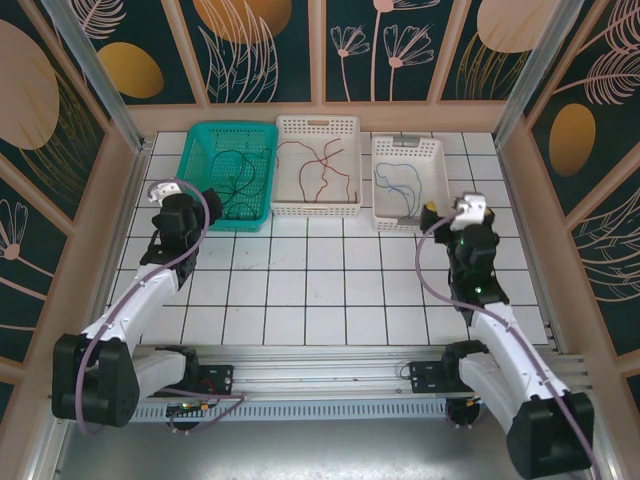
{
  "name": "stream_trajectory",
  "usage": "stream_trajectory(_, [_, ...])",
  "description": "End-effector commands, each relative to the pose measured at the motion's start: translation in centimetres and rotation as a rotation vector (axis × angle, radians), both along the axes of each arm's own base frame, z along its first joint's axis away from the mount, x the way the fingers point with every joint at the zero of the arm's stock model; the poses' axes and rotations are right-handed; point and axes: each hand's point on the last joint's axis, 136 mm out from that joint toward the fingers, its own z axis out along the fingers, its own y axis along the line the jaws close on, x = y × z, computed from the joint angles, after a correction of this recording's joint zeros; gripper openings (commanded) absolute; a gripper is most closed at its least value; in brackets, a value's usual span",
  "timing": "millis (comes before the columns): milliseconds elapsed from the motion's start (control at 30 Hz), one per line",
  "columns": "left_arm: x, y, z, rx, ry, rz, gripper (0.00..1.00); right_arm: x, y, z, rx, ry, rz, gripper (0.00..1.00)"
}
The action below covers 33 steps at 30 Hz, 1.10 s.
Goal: Untangle the cables
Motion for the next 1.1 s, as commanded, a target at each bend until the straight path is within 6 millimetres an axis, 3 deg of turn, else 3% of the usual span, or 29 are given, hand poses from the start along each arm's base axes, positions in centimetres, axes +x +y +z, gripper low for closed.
stream_trajectory(0, [0.7, 0.5, -0.5, 0.059, -0.019, 0.005, 0.98, -0.5, -1.9, 0.9, 0.127, -0.188, -0.04, 0.99])
stream_trajectory(167, [0.5, 1.2, -2.1, 0.115, -0.012, 0.031, 0.99, 0.6, -4.2, -2.8, 0.166, -0.156, -0.109, 0.99])
stream_trajectory(400, [0.3, 1.3, -3.7, 0.162, -0.017, 0.011, 0.99, 2.6, -3.5, -6.7, 0.134, -0.103, -0.051, 0.99])
stream_trajectory(567, [0.3, 1.7, -2.8, 0.189, -0.067, 0.029, 0.98, 3.0, -2.7, -8.1, 0.106, -0.131, 0.003, 0.99])
stream_trajectory(633, [0.2, 1.8, -2.5, 0.203, -0.09, 0.033, 0.99, 4.1, -1.7, -9.4, 0.098, -0.041, 0.059, 0.99])
stream_trajectory(733, [-0.2, 2.2, -2.4, 0.27, -0.122, 0.03, 0.99, 5.3, -1.2, -9.8, 0.098, -0.003, 0.092, 0.99])
stream_trajectory(867, [-0.3, 2.7, -4.7, 0.359, -0.092, 0.036, 0.99, 5.3, -1.4, -9.8, 0.105, -0.005, 0.088, 0.99])
stream_trajectory(1067, [-0.1, 1.7, -3.5, 0.409, -0.217, -0.025, 0.99, 5.3, -1.4, -9.7, 0.105, -0.007, 0.088, 0.99])
